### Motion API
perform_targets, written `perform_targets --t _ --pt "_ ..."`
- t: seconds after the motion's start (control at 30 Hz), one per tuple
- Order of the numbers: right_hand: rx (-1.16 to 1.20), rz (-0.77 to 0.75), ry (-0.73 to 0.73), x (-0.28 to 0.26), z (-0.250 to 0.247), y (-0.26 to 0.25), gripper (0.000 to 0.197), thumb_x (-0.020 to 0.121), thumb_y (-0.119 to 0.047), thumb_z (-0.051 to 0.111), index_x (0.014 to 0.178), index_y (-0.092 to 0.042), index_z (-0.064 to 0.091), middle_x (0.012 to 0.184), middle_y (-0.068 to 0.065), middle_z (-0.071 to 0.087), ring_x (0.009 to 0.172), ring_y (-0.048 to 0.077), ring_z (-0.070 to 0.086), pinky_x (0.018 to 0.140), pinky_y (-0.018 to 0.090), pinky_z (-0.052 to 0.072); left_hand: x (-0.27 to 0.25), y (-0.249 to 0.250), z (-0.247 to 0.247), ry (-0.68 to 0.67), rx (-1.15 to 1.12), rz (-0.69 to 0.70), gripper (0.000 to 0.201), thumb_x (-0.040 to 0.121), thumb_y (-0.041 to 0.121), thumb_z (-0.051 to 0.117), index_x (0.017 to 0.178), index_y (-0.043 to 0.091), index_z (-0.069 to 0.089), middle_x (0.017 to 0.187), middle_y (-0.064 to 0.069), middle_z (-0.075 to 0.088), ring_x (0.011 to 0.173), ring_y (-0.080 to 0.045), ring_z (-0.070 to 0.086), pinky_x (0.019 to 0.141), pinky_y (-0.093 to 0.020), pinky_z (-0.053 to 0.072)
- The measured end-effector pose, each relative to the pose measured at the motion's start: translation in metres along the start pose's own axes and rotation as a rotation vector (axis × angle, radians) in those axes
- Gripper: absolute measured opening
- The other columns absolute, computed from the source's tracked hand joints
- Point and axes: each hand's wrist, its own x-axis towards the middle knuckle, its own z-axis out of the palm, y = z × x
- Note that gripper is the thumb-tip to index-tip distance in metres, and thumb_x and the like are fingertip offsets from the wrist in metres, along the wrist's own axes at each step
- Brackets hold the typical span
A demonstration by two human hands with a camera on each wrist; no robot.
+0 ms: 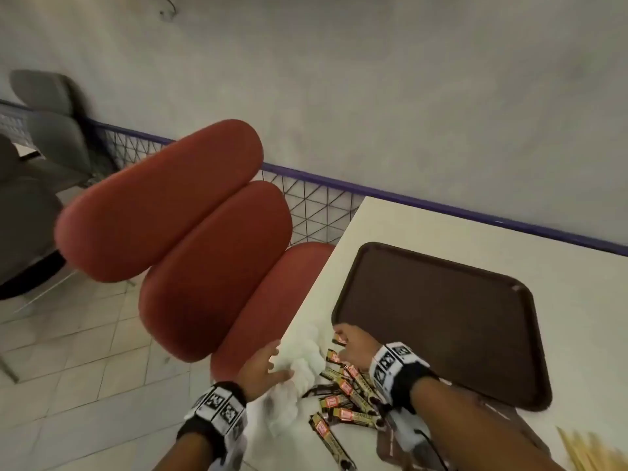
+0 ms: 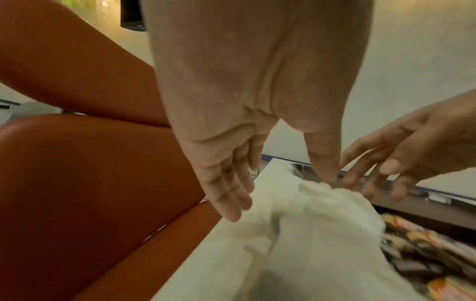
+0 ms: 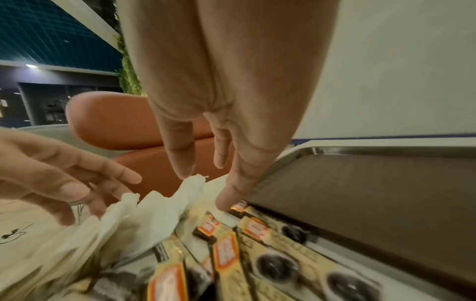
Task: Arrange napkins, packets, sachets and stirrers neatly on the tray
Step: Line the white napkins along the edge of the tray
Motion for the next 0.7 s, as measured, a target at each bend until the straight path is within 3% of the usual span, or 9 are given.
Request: perform_targets --t 0.07,0.2,0.33,0.47,0.6,0.7 --pt "0.009 0.023 -0.019 0.015 0.006 -0.012 0.070 0.083 -0.003 0.056 0.145 -0.017 0.025 0.143 0.014 0.036 0.129 0.026 0.042 0.106 0.032 0.039 0.012 0.005 -0.002 -0.048 -0.010 -0.037 0.081 0.080 0.025 0.073 0.145 0.014 0.026 0.137 -0.008 0.043 0.108 -0.021 0.053 0.085 -0.022 0.042" --pt "0.059 0.050 -0.061 0.030 0.015 -0.033 0.089 0.079 0.006 0.056 0.149 -0.024 0.009 0.148 0.013 0.029 0.133 0.030 0.039 0.104 0.040 0.043 0.025 0.010 0.003 -0.114 0.063 -0.064 0.094 0.072 0.024 0.080 0.146 0.013 0.023 0.136 -0.010 0.046 0.117 -0.028 0.054 0.100 -0.035 0.045" --pt "0.046 0.080 -0.140 0.038 0.025 -0.036 0.101 0.075 0.002 0.060 0.149 -0.030 -0.001 0.128 0.009 0.048 0.121 0.028 0.047 0.099 0.037 0.045 0.033 0.008 0.010 -0.099 0.105 -0.052 0.096 0.070 0.020 0.080 0.147 0.012 0.023 0.128 -0.008 0.053 0.114 -0.024 0.056 0.101 -0.035 0.045" --pt "0.031 0.086 -0.194 0.038 0.026 -0.034 0.091 0.075 -0.005 0.062 0.148 -0.027 0.012 0.145 0.011 0.036 0.130 0.028 0.042 0.103 0.038 0.043 0.039 0.007 0.014 -0.045 0.062 -0.051 0.083 0.073 0.018 0.078 0.143 0.014 0.033 0.105 0.001 0.056 0.099 -0.016 0.057 0.091 -0.023 0.046" --pt "-0.078 0.027 -0.103 0.034 0.028 -0.035 0.074 0.077 -0.007 0.065 0.141 -0.019 0.030 0.136 0.009 0.048 0.123 0.026 0.048 0.100 0.033 0.044 0.044 0.008 0.015 0.013 -0.034 -0.043 0.070 0.073 0.015 0.078 0.134 0.015 0.044 0.092 0.004 0.057 0.088 -0.014 0.057 0.077 -0.019 0.043" --pt "-0.097 -0.021 -0.008 0.033 0.033 -0.036 0.050 0.080 -0.005 0.060 0.127 -0.017 0.047 0.120 0.008 0.058 0.112 0.026 0.055 0.091 0.031 0.046 0.045 0.008 0.015 0.037 -0.073 -0.015 0.062 0.075 0.017 0.077 0.129 0.015 0.049 0.093 0.002 0.059 0.087 -0.014 0.057 0.075 -0.016 0.041"
